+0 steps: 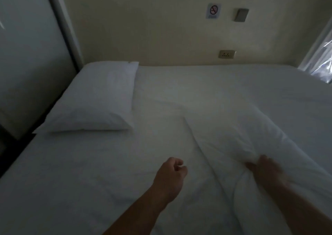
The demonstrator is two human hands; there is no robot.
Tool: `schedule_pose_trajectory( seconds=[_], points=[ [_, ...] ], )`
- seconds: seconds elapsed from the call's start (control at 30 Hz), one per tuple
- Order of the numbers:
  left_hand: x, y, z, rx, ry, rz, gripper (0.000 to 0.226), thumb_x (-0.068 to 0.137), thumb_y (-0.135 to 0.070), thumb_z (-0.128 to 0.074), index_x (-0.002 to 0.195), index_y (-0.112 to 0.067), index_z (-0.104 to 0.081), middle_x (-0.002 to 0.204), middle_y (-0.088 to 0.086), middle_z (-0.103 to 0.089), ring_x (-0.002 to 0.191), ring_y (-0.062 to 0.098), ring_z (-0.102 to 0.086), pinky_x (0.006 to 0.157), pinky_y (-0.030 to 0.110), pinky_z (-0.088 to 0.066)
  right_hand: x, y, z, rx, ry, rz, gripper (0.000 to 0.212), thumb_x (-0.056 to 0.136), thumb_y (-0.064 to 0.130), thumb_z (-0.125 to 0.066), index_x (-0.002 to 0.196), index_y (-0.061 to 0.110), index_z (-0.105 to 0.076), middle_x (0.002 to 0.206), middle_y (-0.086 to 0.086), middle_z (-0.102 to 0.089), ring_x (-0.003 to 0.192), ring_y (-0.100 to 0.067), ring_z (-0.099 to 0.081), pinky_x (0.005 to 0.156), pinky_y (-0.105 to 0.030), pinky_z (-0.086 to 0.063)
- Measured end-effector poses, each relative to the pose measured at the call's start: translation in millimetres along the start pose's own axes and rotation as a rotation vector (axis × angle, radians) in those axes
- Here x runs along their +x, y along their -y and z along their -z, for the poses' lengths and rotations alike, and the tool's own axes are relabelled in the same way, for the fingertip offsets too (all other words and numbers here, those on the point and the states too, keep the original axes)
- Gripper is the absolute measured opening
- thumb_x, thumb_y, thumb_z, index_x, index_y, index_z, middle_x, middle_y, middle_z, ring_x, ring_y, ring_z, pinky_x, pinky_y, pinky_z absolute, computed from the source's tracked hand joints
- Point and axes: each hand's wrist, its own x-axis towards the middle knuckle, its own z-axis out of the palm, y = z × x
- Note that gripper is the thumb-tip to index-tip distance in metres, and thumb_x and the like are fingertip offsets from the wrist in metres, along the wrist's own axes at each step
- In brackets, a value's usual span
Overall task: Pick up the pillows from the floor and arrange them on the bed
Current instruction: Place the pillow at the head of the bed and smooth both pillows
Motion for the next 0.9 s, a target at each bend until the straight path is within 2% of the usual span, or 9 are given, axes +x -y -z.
schedule_pose_trajectory(
  seconds=[0.1,0.23,0.33,0.43,0.53,0.6,0.77,0.83,0.9],
  points=[
    [-2.2,8.5,2.2,-0.005,0.005,-0.008,0.033,0.087,-0.028,-0.061,0.117,-0.013,-0.061,0.11,0.01,-0.067,0.103,0.027,-0.063,0.092,0.037,-0.049,-3.2,13.2,8.2,0.062,-0.033,0.069,0.043,0.084,0.047,-0.059,0.096,0.007,-0.052,0.104,-0.03,-0.064,0.098,-0.043,-0.062,0.079,-0.044,-0.045],
    [-12.3,5.3,-2.7,-0.065,0.052,-0.004,0.039,0.089,-0.033,-0.059,0.124,-0.018,-0.057,0.108,0.004,-0.062,0.095,0.02,-0.06,0.094,0.037,-0.049,-25.1,42.0,33.4,0.213,-0.217,0.164,0.031,0.079,0.042,-0.064,0.08,0.017,-0.045,0.091,-0.033,-0.064,0.088,-0.049,-0.062,0.073,-0.046,-0.046],
    [-16.8,-6.0,-11.2,-0.039,0.148,-0.03,0.055,0.087,-0.044,-0.058,0.138,-0.027,-0.047,0.131,0.009,-0.057,0.116,0.023,-0.056,0.103,0.038,-0.045,-48.4,77.1,48.2,0.397,-0.358,0.215,0.033,0.078,0.043,-0.06,0.072,0.016,-0.042,0.078,-0.029,-0.063,0.077,-0.047,-0.06,0.063,-0.042,-0.039],
    [-16.5,-18.3,-6.2,0.063,0.184,-0.081,0.073,0.083,-0.056,-0.058,0.147,-0.031,-0.033,0.153,0.007,-0.039,0.138,0.022,-0.038,0.115,0.035,-0.03,-77.5,121.6,61.4,0.564,-0.439,0.225,0.033,0.077,0.042,-0.059,0.072,0.011,-0.05,0.074,-0.025,-0.064,0.073,-0.044,-0.059,0.061,-0.039,-0.036],
    [-21.5,-21.4,26.0,0.2,0.167,-0.102,0.098,0.067,-0.072,-0.063,0.149,-0.034,-0.027,0.157,0.002,-0.033,0.141,0.019,-0.035,0.114,0.032,-0.028,-107.2,156.7,63.1,0.635,-0.423,0.217,0.029,0.078,0.036,-0.064,0.075,0.009,-0.053,0.079,-0.025,-0.066,0.076,-0.044,-0.06,0.061,-0.038,-0.036],
    [-31.7,-14.4,55.4,0.248,0.181,-0.1,0.113,0.054,-0.073,-0.07,0.15,-0.034,-0.025,0.157,-0.001,-0.033,0.141,0.016,-0.035,0.113,0.03,-0.028,-130.7,181.4,63.9,0.672,-0.392,0.22,0.028,0.077,0.034,-0.065,0.073,0.01,-0.051,0.078,-0.026,-0.066,0.076,-0.045,-0.059,0.06,-0.037,-0.032],
    [-59.3,17.6,147.0,0.211,0.176,-0.108,0.114,0.052,-0.053,-0.086,0.148,-0.043,-0.025,0.154,-0.01,-0.034,0.134,0.006,-0.037,0.112,0.026,-0.031,-202.1,253.7,66.6,0.88,-0.311,0.336,0.03,0.078,0.034,-0.065,0.07,0.011,-0.048,0.069,-0.017,-0.062,0.07,-0.04,-0.054,0.061,-0.036,-0.031],
    [-72.7,32.6,192.3,0.201,0.145,-0.085,0.117,0.051,-0.044,-0.089,0.147,-0.047,-0.023,0.152,-0.015,-0.033,0.13,0.001,-0.036,0.106,0.019,-0.031,-237.5,282.5,62.3,0.963,-0.218,0.388,0.028,0.077,0.034,-0.067,0.07,0.013,-0.049,0.063,-0.006,-0.056,0.066,-0.035,-0.049,0.061,-0.036,-0.031],
    [-89.1,51.2,235.9,0.248,0.125,-0.052,0.123,0.05,-0.038,-0.09,0.148,-0.048,-0.016,0.149,-0.016,-0.03,0.132,0.001,-0.033,0.107,0.018,-0.029,-277.9,309.5,52.9,1.021,-0.107,0.426,0.029,0.075,0.034,-0.069,0.07,0.014,-0.049,0.059,0.004,-0.052,0.064,-0.03,-0.045,0.06,-0.033,-0.029]
  ],
)
